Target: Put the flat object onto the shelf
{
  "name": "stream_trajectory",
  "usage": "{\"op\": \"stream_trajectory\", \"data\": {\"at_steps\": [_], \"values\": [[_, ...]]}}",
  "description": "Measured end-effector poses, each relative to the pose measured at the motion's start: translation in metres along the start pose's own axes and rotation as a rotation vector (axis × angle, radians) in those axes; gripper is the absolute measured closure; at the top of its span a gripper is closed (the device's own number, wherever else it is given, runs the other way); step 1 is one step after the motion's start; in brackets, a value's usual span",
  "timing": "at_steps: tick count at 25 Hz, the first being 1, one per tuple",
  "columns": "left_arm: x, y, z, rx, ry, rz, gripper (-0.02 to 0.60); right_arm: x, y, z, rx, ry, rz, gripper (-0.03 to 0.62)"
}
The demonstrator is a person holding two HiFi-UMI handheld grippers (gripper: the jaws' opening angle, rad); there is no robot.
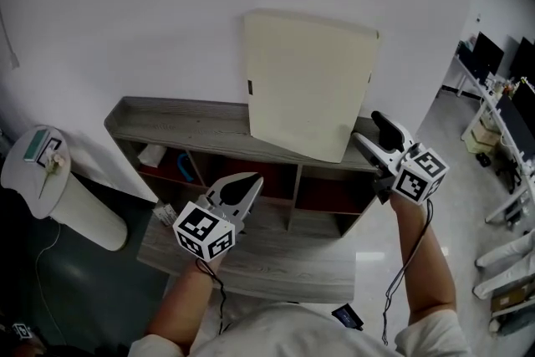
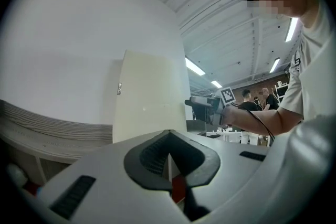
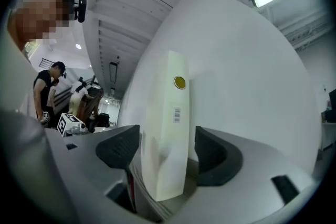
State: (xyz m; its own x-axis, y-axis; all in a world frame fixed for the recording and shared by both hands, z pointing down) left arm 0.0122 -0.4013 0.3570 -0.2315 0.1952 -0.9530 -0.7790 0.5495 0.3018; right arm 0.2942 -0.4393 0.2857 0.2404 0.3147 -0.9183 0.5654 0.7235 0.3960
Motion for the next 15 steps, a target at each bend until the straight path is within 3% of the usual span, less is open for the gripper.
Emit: {"op": "stream_trajectory", "data": {"at_steps": [6,9,15], "values": [[0.006,0.027,0.009,-0.03,0.012,0.013,0.566,-0.01,0.03,-0.05,-0.068,0.08,-0.034,0.274],[0.01,0.047,0.014,-0.04,0.017,0.018,0.566,-0.009,0.043,-0.088,-0.082,0.119,-0.015,0.388],[0.018,0.094,0.023,-0.065,0.027,0.017,0.566,-0.015,0.062,-0.176,-0.085,0.22,-0.013,0.511]]}}
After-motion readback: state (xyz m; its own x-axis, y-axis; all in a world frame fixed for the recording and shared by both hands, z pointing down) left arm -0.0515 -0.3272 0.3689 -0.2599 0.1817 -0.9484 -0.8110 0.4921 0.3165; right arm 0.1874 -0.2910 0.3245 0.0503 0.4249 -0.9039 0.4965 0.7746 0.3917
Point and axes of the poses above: the fingertips, and each gripper's own axes: y backward along the fingers, z to its right, x out of its top, the point moved 4 cm from there along y, backward along the fingers, and after that the axes turned 15 degrees about z, right-handed, at the moved point
